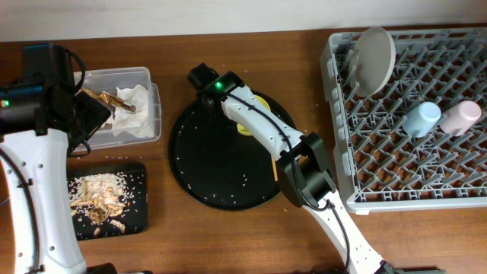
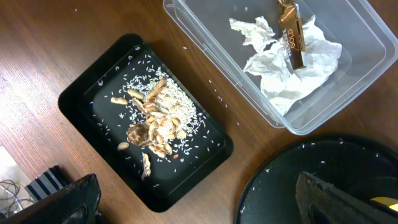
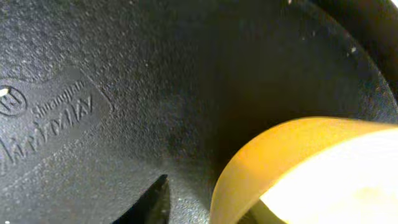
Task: Sort waste into correct bins and load items into the dishwasher rack
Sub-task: 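Reach the right gripper to the yellow bowl and grasp it, then place the yellow bowl upside down in the rack and release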
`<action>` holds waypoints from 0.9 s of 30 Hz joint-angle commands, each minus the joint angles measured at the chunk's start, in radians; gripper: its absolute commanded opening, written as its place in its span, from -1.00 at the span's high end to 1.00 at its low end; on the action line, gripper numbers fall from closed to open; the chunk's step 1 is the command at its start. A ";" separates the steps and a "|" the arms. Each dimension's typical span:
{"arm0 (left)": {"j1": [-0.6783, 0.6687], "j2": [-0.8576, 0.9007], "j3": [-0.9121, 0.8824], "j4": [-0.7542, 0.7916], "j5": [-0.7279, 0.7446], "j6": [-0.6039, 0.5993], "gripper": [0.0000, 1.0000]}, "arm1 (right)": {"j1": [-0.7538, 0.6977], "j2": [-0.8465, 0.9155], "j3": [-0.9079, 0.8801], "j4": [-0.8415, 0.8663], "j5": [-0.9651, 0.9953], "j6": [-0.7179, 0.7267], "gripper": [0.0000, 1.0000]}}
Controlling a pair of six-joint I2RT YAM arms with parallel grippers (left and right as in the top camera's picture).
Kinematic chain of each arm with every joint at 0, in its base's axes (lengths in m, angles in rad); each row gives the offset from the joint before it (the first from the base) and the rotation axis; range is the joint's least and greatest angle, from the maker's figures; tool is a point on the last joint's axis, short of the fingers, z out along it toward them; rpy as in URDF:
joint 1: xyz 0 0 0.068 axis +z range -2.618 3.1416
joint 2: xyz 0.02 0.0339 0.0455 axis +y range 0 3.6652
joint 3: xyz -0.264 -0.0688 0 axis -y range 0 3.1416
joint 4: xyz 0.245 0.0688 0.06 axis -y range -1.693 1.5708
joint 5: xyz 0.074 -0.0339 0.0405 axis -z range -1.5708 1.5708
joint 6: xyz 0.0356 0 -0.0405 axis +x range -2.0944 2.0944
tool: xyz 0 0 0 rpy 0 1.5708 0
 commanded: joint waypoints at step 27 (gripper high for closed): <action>0.001 -0.002 0.009 0.001 -0.003 -0.009 -0.99 | -1.295 -0.180 -0.118 0.512 -1.505 -0.384 0.92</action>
